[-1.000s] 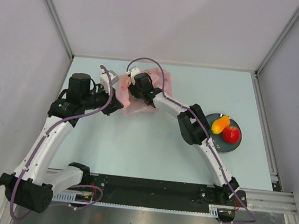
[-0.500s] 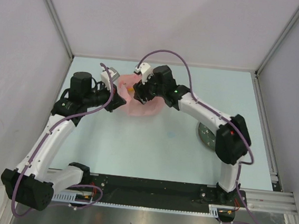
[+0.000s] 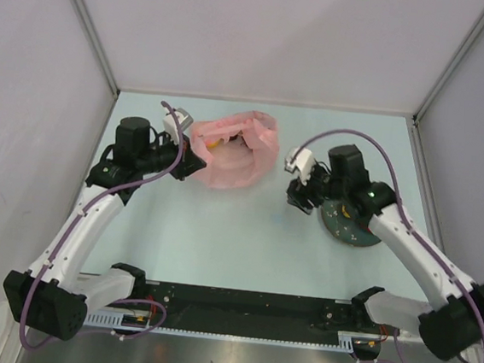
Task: Take the fake fruits out of the plastic bag
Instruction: Place the fake fruit on the plate.
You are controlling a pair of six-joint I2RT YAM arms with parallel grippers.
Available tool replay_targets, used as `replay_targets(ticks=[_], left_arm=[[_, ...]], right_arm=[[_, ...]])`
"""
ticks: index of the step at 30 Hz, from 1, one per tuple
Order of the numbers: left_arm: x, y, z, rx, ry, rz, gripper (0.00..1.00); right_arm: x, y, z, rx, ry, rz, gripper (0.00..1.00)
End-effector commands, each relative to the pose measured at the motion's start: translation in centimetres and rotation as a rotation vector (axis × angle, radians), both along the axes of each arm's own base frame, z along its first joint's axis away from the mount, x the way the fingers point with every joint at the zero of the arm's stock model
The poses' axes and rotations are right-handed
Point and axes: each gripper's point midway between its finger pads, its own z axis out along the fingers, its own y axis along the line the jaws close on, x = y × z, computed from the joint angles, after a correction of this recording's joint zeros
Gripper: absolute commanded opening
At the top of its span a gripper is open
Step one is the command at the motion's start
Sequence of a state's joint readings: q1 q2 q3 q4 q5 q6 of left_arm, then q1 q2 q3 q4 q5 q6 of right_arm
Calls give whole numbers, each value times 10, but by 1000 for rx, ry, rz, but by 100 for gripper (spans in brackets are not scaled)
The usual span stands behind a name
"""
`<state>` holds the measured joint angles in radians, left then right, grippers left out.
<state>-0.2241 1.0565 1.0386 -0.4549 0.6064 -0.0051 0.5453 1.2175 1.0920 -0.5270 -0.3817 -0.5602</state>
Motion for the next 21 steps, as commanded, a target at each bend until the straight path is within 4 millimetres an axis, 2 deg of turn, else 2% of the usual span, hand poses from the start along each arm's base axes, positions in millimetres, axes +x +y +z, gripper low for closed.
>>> replay_targets(ticks=[1, 2, 4, 6, 8, 9, 11, 15, 21], left_arm=[[6, -4, 4, -46, 5, 9, 0], [8, -5, 0, -49, 28, 13, 0], [10, -7, 0, -56, 37, 6, 0], [13, -9, -1, -64, 54, 7, 0], [14, -10, 0, -68, 58, 3, 0], [15, -11, 2, -69, 53, 2, 0], [16, -11, 3, -67, 49, 1, 0], [15, -10, 2, -64, 44, 6, 0], [10, -8, 0, -55, 38, 9, 0]], right_arm=[[-44, -53, -13, -179, -99, 105, 27], [-51, -68, -16, -220, -146, 115, 27], [-66, -86, -30, -277, -133, 132, 28], [-78, -110, -50, -363, -149, 169, 28], [-81, -125, -61, -416, -162, 187, 28], [-83, -139, -74, -464, -157, 204, 28], [-83, -151, -82, -500, -151, 218, 28], [-70, -176, -93, -572, -133, 217, 28], [-50, -194, -107, -642, -137, 280, 28]])
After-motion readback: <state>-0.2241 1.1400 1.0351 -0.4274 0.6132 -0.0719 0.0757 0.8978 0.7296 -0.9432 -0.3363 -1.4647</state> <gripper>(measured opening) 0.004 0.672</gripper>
